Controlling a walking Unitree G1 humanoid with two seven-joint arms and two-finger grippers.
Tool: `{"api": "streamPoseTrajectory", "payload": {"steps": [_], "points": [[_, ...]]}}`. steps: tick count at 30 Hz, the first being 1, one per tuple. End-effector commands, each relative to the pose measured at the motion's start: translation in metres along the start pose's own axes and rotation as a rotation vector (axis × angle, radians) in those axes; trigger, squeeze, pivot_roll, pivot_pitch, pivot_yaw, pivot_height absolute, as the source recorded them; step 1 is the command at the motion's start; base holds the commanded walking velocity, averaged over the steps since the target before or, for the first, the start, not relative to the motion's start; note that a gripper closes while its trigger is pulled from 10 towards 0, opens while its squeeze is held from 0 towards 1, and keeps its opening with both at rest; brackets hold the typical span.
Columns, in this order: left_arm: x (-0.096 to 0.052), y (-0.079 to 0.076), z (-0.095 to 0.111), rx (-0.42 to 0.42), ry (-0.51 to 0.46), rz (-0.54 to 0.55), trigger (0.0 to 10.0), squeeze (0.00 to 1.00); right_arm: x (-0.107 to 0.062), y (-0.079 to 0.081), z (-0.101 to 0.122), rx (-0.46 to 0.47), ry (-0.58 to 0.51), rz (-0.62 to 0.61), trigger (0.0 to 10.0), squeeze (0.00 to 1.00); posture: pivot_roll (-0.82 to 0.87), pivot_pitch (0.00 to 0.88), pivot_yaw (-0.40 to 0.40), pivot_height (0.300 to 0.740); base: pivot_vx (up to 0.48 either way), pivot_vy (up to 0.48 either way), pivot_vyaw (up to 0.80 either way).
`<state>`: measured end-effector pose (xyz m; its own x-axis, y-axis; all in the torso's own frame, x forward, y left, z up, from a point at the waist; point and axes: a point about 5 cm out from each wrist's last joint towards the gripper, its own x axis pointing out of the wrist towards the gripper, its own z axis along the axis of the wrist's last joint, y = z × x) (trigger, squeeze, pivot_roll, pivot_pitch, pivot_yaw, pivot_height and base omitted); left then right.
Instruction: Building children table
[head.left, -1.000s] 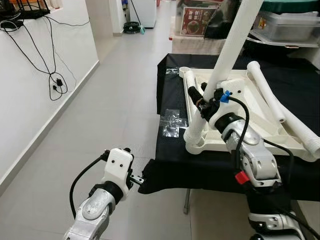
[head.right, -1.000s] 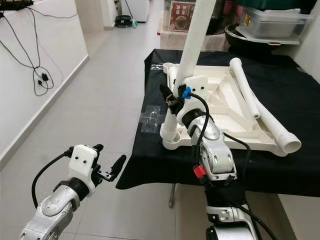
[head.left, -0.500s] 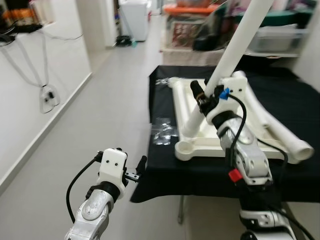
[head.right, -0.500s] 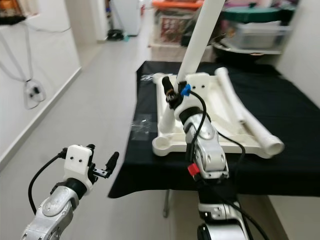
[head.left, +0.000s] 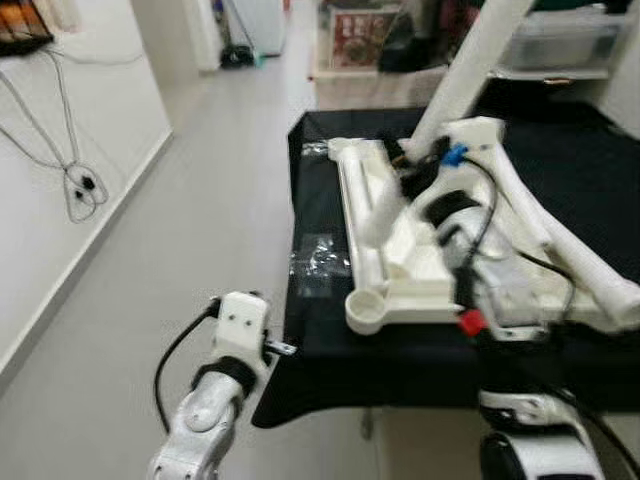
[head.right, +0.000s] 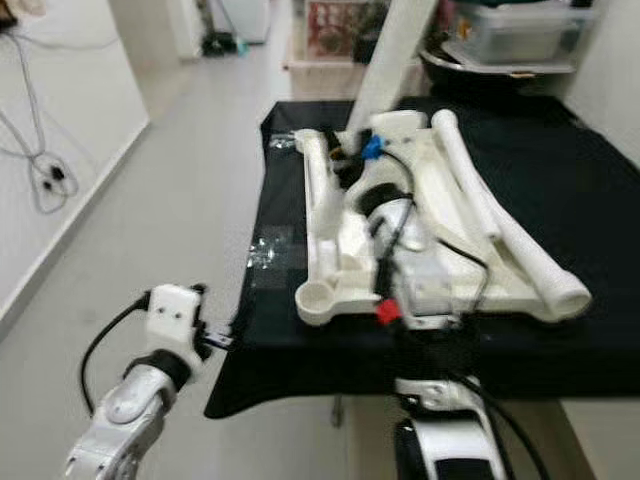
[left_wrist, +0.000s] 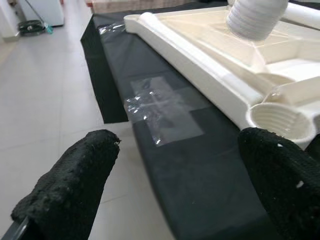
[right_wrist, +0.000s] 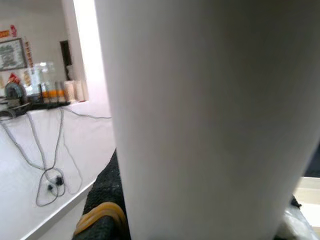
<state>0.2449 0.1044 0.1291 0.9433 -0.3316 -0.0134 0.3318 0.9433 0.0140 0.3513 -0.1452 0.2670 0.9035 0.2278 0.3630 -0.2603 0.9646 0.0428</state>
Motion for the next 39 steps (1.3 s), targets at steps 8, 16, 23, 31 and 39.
{"api": "streamPoseTrajectory", "payload": {"steps": [8, 16, 23, 31, 39], "points": [[-0.01, -0.006, -0.009, 0.0, 0.041, -0.026, 10.0, 0.0, 0.029, 0.025, 0.011, 0.062, 0.1, 0.487, 10.0, 0.0, 0.05, 0.021, -0.043, 0.74, 0.0, 0.0, 0.0], [-0.019, -0.013, -0.003, -0.002, 0.029, -0.051, 10.0, 0.0, 0.038, 0.007, 0.015, -0.01, 0.192, 0.774, 10.0, 0.0, 0.06, 0.059, -0.059, 0.74, 0.0, 0.0, 0.0], [-0.03, -0.027, 0.006, 0.009, 0.005, -0.125, 10.0, 0.0, 0.037, -0.025, 0.023, -0.006, 0.237, 0.842, 10.0, 0.0, 0.07, 0.113, -0.065, 0.74, 0.0, 0.0, 0.0], [-0.044, -0.031, 0.01, 0.008, 0.02, -0.143, 10.0, 0.0, 0.028, -0.057, 0.042, 0.016, 0.245, 0.897, 10.0, 0.0, 0.08, 0.178, -0.063, 0.74, 0.0, 0.0, 0.0], [-0.055, -0.031, 0.01, 0.004, 0.053, -0.142, 10.0, 0.0, 0.022, -0.063, 0.037, -0.017, 0.29, 0.976, 10.0, 0.0, 0.09, 0.211, -0.055, 0.74, 0.0, 0.0, 0.0]]}}
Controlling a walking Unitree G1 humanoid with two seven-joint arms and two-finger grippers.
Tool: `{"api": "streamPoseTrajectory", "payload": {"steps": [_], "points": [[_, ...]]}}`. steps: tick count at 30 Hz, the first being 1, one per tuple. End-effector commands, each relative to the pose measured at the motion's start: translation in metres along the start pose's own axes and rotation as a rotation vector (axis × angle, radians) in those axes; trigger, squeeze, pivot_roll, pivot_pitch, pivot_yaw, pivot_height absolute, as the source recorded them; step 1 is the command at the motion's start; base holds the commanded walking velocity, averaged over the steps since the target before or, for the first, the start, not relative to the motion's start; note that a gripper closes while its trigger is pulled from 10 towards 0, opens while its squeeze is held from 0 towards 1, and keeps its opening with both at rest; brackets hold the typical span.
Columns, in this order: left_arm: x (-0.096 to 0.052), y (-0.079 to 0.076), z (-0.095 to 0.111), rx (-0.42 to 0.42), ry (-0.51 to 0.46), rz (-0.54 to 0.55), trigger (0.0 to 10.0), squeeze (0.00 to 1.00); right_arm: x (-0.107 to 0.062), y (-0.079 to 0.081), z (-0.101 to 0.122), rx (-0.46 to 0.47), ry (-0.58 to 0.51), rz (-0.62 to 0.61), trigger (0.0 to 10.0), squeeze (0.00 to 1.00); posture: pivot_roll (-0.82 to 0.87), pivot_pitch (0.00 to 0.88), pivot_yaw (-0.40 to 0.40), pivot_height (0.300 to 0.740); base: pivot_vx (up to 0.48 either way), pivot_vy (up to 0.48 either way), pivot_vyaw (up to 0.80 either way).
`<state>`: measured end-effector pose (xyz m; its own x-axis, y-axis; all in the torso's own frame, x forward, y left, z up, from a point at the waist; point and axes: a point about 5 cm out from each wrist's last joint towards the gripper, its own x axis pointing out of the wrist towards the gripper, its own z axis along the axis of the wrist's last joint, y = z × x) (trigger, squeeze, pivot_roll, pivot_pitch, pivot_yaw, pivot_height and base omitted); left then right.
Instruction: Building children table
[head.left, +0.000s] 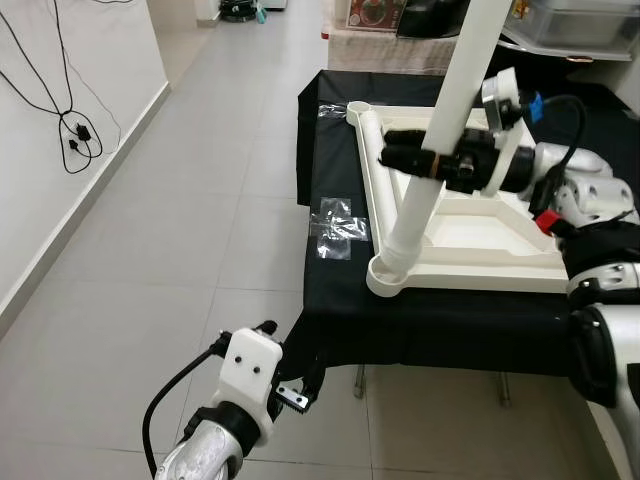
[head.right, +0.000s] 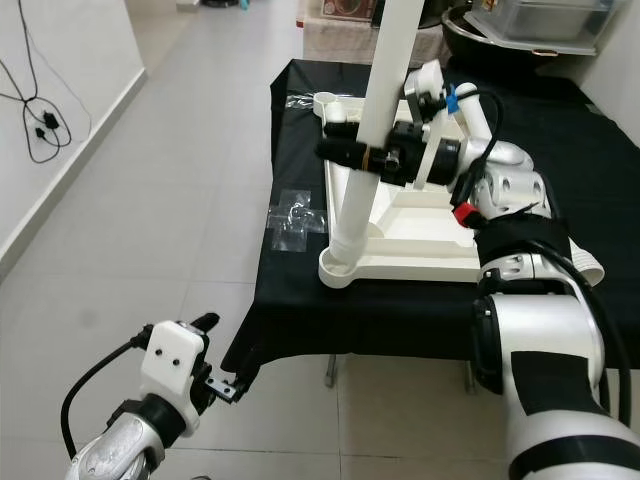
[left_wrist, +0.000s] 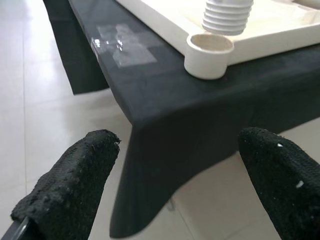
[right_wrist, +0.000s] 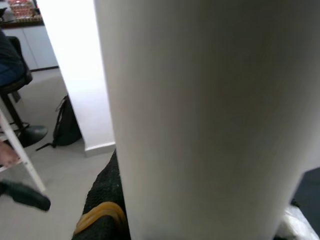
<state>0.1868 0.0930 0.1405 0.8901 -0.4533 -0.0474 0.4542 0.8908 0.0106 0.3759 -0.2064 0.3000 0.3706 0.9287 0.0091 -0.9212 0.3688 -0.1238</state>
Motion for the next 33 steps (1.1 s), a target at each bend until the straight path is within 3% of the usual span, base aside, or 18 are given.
{"api": "streamPoseTrajectory", "payload": {"steps": [1, 18, 24, 33], "points": [[-0.003, -0.001, -0.001, 0.002, 0.021, -0.008, 10.0, 0.0, 0.0, 0.0, 0.007, -0.042, 0.012, 0.027, 10.0, 0.0, 0.09, 0.211, -0.055, 0.74, 0.0, 0.0, 0.0], [-0.006, -0.004, -0.002, -0.002, 0.043, -0.01, 10.0, 0.0, 0.009, 0.002, 0.009, -0.07, 0.002, 0.093, 10.0, 0.0, 0.08, 0.181, -0.058, 0.74, 0.0, 0.0, 0.0], [-0.004, -0.005, -0.003, -0.006, 0.046, -0.009, 10.0, 0.0, 0.021, 0.008, 0.009, -0.085, -0.008, 0.17, 10.0, 0.0, 0.08, 0.161, -0.064, 0.74, 0.0, 0.0, 0.0], [-0.002, -0.007, -0.001, -0.007, 0.036, 0.0, 10.0, 0.0, 0.035, 0.01, 0.007, -0.102, 0.0, 0.183, 10.0, 0.0, 0.08, 0.164, -0.08, 0.74, 0.0, 0.0, 0.0]]}}
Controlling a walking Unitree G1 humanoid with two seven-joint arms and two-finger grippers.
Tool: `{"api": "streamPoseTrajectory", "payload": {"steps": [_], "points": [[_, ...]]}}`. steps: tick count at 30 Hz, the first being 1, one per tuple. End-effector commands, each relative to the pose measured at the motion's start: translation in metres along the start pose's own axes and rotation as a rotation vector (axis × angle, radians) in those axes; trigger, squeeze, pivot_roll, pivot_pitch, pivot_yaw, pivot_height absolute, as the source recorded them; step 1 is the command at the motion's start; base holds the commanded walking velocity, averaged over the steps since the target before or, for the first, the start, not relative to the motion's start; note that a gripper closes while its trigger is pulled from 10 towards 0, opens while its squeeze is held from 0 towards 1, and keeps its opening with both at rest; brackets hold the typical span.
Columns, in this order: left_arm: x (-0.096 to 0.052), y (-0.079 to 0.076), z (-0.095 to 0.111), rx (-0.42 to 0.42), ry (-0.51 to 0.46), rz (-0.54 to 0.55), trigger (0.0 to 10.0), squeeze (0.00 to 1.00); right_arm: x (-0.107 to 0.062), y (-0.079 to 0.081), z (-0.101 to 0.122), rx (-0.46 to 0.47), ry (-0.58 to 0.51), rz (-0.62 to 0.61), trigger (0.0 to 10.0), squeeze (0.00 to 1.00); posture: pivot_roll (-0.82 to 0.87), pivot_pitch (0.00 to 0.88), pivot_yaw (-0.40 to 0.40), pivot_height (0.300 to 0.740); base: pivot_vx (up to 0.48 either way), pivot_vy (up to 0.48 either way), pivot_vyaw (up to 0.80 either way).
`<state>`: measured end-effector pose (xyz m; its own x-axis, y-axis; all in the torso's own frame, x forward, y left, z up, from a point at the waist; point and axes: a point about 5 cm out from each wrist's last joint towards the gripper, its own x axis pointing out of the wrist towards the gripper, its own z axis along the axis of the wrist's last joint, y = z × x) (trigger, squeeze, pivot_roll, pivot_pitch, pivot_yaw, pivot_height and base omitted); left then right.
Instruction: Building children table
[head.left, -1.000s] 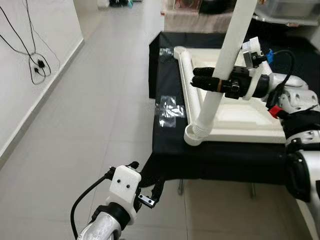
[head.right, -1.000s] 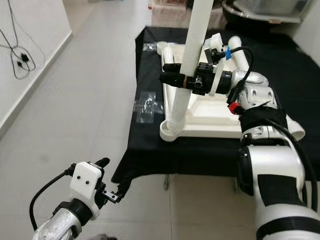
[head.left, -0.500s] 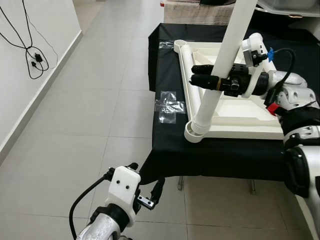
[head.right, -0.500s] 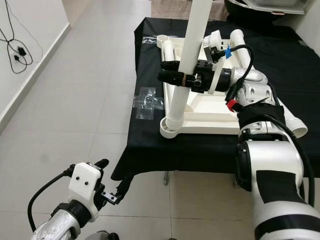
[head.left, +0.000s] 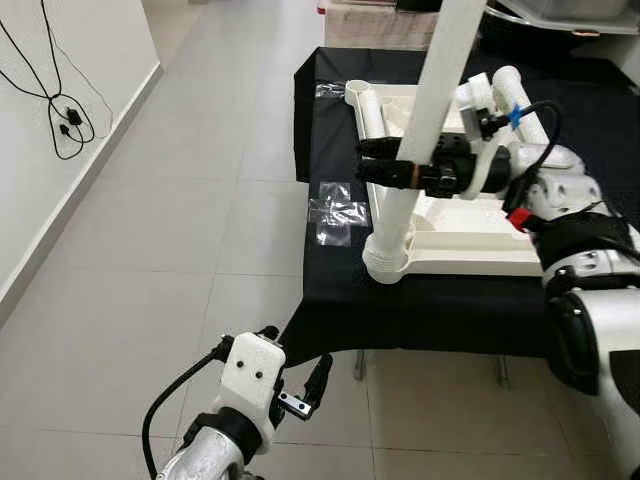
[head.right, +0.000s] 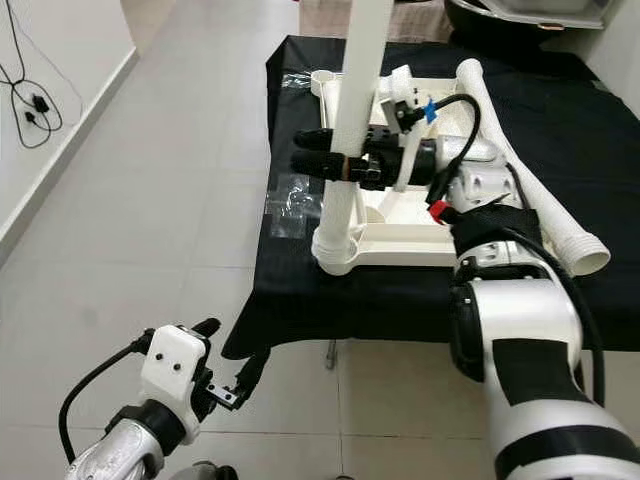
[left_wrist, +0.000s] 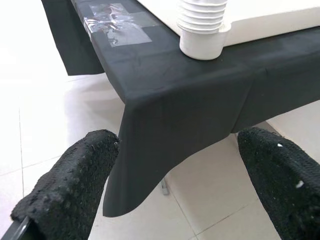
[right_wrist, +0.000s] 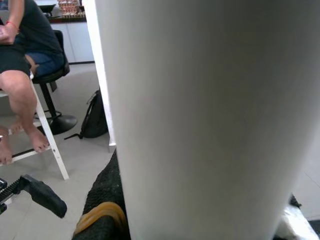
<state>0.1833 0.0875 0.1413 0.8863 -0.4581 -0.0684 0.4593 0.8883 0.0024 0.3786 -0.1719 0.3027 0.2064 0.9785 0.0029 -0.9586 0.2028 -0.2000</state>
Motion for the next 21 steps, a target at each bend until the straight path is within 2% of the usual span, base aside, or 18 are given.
{"api": "streamPoseTrajectory", "payload": {"steps": [1, 14, 21], "points": [[-0.001, 0.0, -0.001, 0.002, 0.016, 0.009, 10.0, 0.0, 0.002, -0.001, 0.003, -0.028, 0.031, 0.01, 10.0, 0.0, 0.08, 0.164, -0.081, 0.74, 0.0, 0.0, 0.0], [-0.001, 0.001, -0.003, 0.0, 0.021, 0.007, 10.0, 0.0, -0.008, -0.005, 0.018, -0.05, 0.051, -0.015, 10.0, 0.0, 0.08, 0.175, -0.078, 0.74, 0.0, 0.0, 0.0], [-0.001, 0.002, -0.004, 0.002, 0.027, 0.008, 10.0, 0.0, -0.007, -0.001, 0.014, -0.051, 0.078, 0.058, 10.0, 0.0, 0.08, 0.174, -0.075, 0.74, 0.0, 0.0, 0.0]]}}
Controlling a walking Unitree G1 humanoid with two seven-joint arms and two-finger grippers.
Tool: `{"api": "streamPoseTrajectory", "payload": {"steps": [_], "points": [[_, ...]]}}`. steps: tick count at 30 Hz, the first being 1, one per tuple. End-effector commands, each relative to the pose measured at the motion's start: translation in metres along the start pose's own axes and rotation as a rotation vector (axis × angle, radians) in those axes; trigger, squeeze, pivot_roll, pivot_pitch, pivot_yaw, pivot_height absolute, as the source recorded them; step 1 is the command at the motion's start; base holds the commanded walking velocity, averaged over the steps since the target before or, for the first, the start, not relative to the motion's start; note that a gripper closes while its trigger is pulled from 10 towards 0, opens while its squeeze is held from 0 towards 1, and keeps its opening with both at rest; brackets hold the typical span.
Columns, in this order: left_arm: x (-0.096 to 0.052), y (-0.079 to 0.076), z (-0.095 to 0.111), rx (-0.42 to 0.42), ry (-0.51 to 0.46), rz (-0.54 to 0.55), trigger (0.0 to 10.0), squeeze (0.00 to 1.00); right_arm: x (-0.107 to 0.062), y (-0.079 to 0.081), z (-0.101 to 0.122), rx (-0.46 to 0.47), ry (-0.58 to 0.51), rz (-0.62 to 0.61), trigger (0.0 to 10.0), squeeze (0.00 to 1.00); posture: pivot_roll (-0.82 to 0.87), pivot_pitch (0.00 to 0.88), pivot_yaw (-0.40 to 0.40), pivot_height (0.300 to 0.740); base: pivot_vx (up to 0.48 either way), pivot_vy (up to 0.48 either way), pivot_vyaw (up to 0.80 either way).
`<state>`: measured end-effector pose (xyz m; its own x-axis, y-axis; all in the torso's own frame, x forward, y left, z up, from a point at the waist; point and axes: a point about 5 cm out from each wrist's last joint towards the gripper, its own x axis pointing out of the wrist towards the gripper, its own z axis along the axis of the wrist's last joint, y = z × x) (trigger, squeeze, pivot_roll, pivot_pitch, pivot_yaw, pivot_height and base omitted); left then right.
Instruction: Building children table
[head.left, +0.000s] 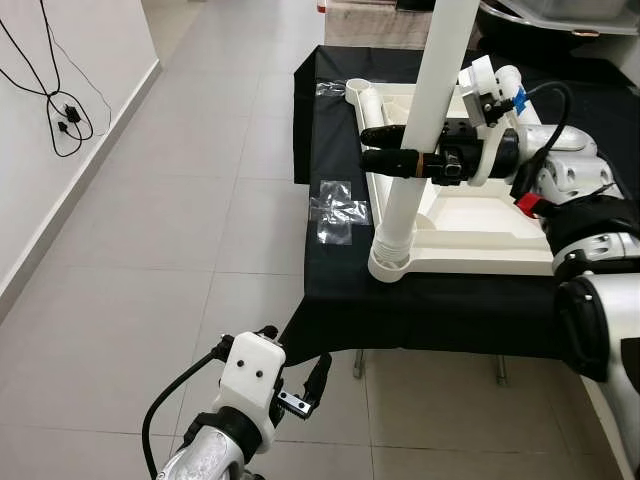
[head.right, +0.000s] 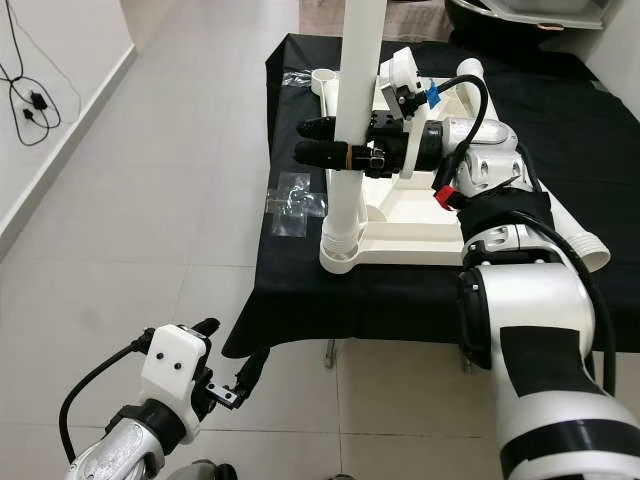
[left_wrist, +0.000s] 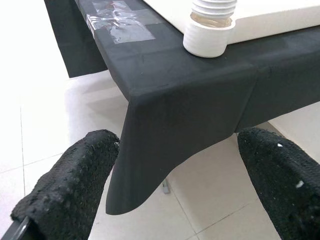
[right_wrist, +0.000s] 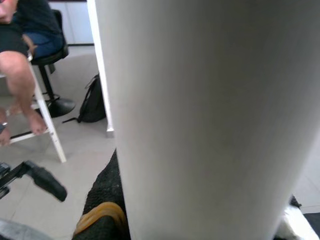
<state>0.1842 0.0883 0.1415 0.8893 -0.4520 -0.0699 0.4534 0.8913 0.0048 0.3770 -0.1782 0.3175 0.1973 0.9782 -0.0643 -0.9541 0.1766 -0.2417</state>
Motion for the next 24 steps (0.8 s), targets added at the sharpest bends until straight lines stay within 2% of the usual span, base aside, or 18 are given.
{"api": "streamPoseTrajectory", "payload": {"steps": [1, 13, 24], "points": [[-0.001, 0.001, -0.004, 0.001, 0.026, 0.001, 10.0, 0.0, 0.001, 0.003, -0.003, -0.008, 0.02, 0.044, 10.0, 0.0, 0.08, 0.176, -0.074, 0.74, 0.0, 0.0, 0.0], [-0.004, 0.002, -0.003, 0.008, 0.026, 0.006, 10.0, 0.0, 0.01, 0.006, -0.013, -0.014, 0.041, 0.066, 10.0, 0.0, 0.09, 0.186, -0.073, 0.74, 0.0, 0.0, 0.0], [-0.009, 0.002, -0.005, 0.008, 0.042, 0.0, 10.0, 0.0, 0.002, 0.0, -0.006, -0.039, 0.068, -0.001, 10.0, 0.0, 0.1, 0.185, -0.069, 0.74, 0.0, 0.0, 0.0]]}}
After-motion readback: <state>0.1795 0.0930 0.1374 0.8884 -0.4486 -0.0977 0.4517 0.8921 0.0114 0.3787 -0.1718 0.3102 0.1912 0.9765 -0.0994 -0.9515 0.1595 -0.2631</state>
